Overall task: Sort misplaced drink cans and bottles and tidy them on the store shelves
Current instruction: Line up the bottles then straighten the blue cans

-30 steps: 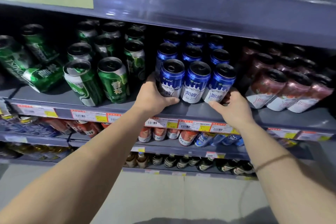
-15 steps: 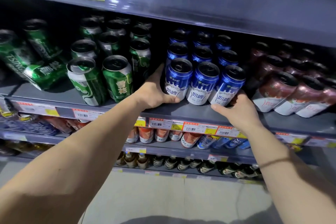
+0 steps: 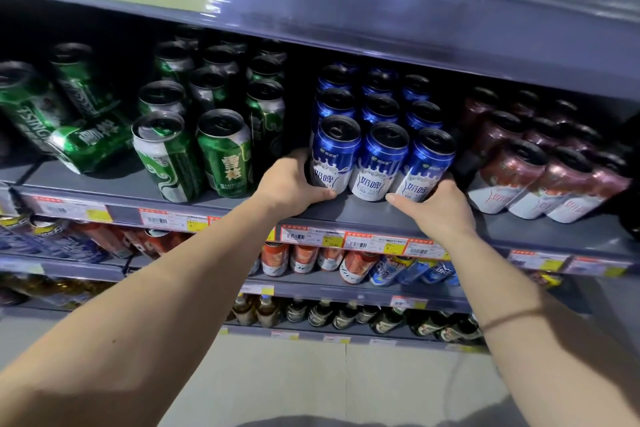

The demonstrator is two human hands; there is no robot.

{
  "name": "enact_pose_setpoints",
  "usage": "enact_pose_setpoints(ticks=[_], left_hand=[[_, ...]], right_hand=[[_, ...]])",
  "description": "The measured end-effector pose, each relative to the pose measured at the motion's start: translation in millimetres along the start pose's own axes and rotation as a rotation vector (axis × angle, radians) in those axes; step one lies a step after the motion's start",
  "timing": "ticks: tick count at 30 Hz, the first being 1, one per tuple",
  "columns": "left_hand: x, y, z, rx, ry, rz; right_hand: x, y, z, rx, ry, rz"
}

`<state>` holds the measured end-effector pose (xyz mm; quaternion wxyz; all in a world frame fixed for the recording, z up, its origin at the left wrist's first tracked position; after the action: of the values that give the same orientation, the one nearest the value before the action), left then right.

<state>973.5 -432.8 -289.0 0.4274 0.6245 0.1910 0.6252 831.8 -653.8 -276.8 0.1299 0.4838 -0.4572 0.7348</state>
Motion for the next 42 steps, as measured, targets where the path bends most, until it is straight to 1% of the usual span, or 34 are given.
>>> enact_pose_setpoints(ticks=[8,12,13,14,16,17,18,19,20,22,23,25,26,27,28,29,31,33,34,40,42], left_hand=[[1.0,1.9,-3.2,0.018,0.034,0.055],[7.8,9.0,-9.5,0.007,0.034,0.050],[12.3,10.4,-12.2,-0.003,0.048,0.031],[18.1,12.1,-16.3,-0.013,0.065,0.005],[30.6,14.4,-30.3,-0.013,0.088,-0.065],[37.5,15.0,-39.1,-0.013,0.099,-0.086],[45.1,15.6,-48.3,-0.018,0.115,-0.092],[53.6,15.7,-57.0,-0.032,0.143,-0.091],[63.4,13.3,-63.8,-0.046,0.186,-0.088],[90.1,2.7,-74.6,-0.057,0.319,-0.086],[106.4,-4.9,-79.6,-0.053,0.407,-0.075],[143.2,-23.5,-89.3,-0.011,0.617,-0.029],[159.7,-36.3,-92.6,0.044,0.705,-0.010],[173.0,-50.1,-93.6,0.116,0.756,-0.003],[181.3,-65.2,-91.1,0.197,0.756,-0.005],[185.0,-77.6,-85.8,0.268,0.704,-0.015],[182.5,-92.0,-73.3,0.333,0.536,-0.045],[177.1,-93.9,-62.3,0.293,0.405,-0.012],[175.6,-92.8,-58.4,0.259,0.379,0.013],[160.5,-80.8,-51.4,0.178,0.334,0.042],[152.3,-75.2,-47.9,0.169,0.334,0.026]], right_hand=[[-0.7,-1.1,-0.7,-0.031,0.022,-0.021],[0.6,3.0,0.9,-0.049,-0.034,0.081],[6.7,2.8,-2.5,-0.048,-0.004,0.127],[16.5,2.4,-8.7,-0.043,0.074,0.177],[38.5,-2.4,-32.6,-0.005,0.300,0.316],[43.6,-10.6,-49.1,0.028,0.364,0.387],[39.3,-22.4,-64.0,0.062,0.345,0.425],[27.8,-37.9,-77.3,0.108,0.259,0.438],[11.7,-56.3,-89.4,0.165,0.134,0.436],[-17.9,-95.9,-111.1,0.272,-0.085,0.437],[-28.6,-112.8,-117.9,0.299,-0.145,0.445],[-47.9,-138.5,-124.3,0.310,-0.192,0.424],[-57.0,-149.0,-126.1,0.306,-0.201,0.397],[-65.6,-158.1,-127.6,0.299,-0.204,0.367],[-73.7,-166.7,-129.0,0.295,-0.200,0.326],[-80.8,-175.4,-129.6,0.295,-0.189,0.276],[-91.5,-192.4,-129.8,0.286,-0.171,0.169],[-97.3,-203.7,-128.1,0.257,-0.169,0.119],[-98.7,-206.2,-127.0,0.236,-0.168,0.120],[-92.0,-182.8,-118.7,0.080,-0.077,0.215],[-89.4,-176.5,-113.1,0.065,-0.069,0.240]])
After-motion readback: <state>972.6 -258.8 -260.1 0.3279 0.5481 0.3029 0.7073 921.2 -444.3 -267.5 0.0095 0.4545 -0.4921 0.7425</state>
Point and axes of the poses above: each hand's wrist, its own z-axis towards the middle knuckle, its own x-axis out of the back of the hand, y = z × x, the point moved 7 cm from there along z, towards the middle knuckle, and after that the axes turned 15 degrees about y, right-handed, at the moved point
